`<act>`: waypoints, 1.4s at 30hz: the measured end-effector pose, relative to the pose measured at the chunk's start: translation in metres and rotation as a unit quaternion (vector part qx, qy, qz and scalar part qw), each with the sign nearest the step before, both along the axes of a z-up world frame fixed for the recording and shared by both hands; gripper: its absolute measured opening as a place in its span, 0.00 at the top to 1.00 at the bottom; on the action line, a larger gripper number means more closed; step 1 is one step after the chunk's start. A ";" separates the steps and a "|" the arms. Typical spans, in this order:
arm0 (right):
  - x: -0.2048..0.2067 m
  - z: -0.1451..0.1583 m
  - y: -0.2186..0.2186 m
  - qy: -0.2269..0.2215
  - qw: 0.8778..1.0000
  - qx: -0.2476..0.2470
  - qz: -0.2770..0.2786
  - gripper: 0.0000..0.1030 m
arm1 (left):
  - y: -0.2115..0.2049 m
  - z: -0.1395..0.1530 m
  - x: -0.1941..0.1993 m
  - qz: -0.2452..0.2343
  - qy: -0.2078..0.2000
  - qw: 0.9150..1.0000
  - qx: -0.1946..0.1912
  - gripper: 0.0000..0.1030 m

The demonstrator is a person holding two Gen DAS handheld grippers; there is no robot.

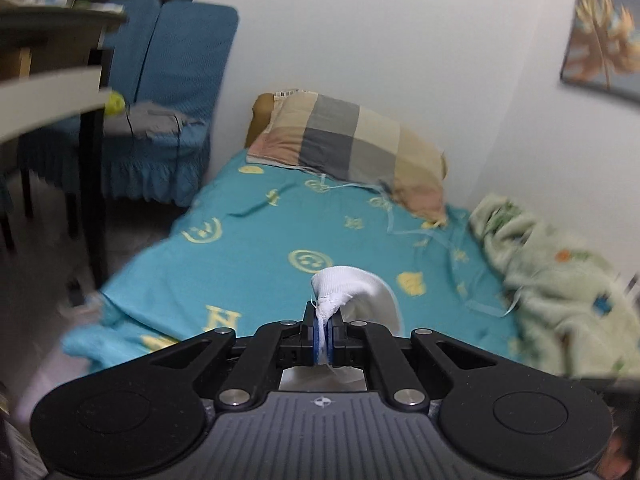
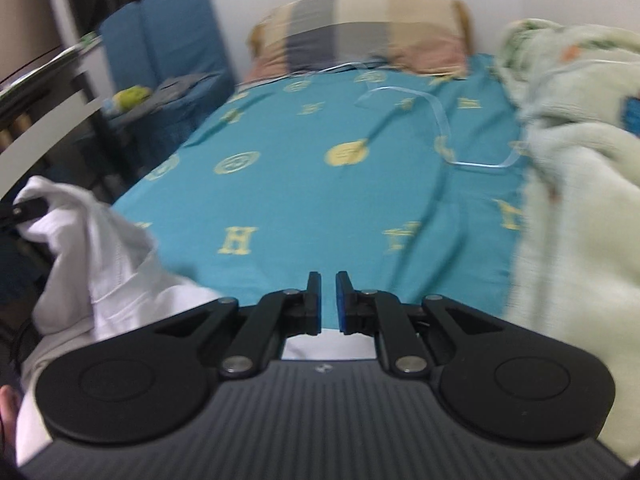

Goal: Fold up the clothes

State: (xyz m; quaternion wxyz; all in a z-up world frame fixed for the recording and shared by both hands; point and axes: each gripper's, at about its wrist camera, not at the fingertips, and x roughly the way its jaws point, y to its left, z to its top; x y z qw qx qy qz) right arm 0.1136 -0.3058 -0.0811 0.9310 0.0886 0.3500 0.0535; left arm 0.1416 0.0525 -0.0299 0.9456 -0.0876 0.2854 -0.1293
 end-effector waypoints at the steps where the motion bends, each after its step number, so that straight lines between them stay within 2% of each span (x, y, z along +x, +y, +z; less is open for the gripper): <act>1: 0.002 -0.002 0.007 0.002 1.000 0.002 0.014 0.89 | 0.000 0.000 -0.001 0.000 0.009 1.000 0.006 0.96; 4: 0.019 -0.011 0.032 0.022 0.998 0.014 0.062 0.89 | 0.001 -0.010 0.005 -0.001 0.039 0.999 0.011 0.96; 7: 0.044 -0.014 0.056 0.041 0.992 0.051 0.107 0.89 | -0.001 -0.013 0.004 -0.003 0.050 0.999 0.020 0.96; 9: 0.062 -0.012 0.070 0.048 0.985 0.101 0.135 0.89 | 0.000 -0.014 0.004 -0.004 0.059 0.998 0.019 0.96; 11: 0.081 -0.014 0.086 0.057 0.978 0.134 0.150 0.89 | 0.002 -0.014 0.002 -0.004 0.062 0.998 0.017 0.96; 15: 0.116 -0.029 0.114 0.089 0.968 0.157 0.175 0.89 | 0.010 -0.012 -0.002 -0.004 0.072 0.997 -0.001 0.96; 19: 0.132 -0.043 0.128 0.110 0.958 0.177 0.198 0.88 | 0.019 -0.014 -0.002 -0.003 0.079 0.997 -0.020 0.96; 24: 0.137 -0.063 0.140 0.122 0.959 0.144 0.211 0.88 | 0.022 -0.024 0.007 -0.004 0.092 0.995 -0.033 0.96; 26: 0.131 -0.066 0.142 0.099 0.964 0.136 0.206 0.90 | 0.023 -0.029 0.010 -0.004 0.097 0.995 -0.033 0.96; 29: 0.127 -0.068 0.150 0.097 0.966 0.102 0.216 0.97 | 0.025 -0.032 0.011 0.001 0.099 0.994 -0.035 0.96; 31: 0.121 -0.064 0.150 0.087 0.971 0.084 0.206 0.97 | 0.025 -0.033 0.011 0.004 0.094 0.995 -0.038 0.96; 38: 0.098 -0.028 0.114 0.031 0.992 0.033 0.121 0.97 | 0.022 -0.033 0.014 0.020 0.071 0.996 -0.044 0.95; 40: 0.093 -0.028 0.103 0.022 0.995 0.016 0.092 0.97 | 0.019 -0.035 0.017 0.029 0.069 0.996 -0.040 0.94; 41: 0.090 -0.030 0.098 0.019 0.997 0.006 0.078 0.95 | 0.018 -0.034 0.017 0.037 0.068 0.997 -0.029 0.89; 42: 0.086 -0.034 0.093 0.018 0.998 -0.004 0.066 0.95 | 0.016 -0.033 0.017 0.045 0.068 0.997 -0.017 0.77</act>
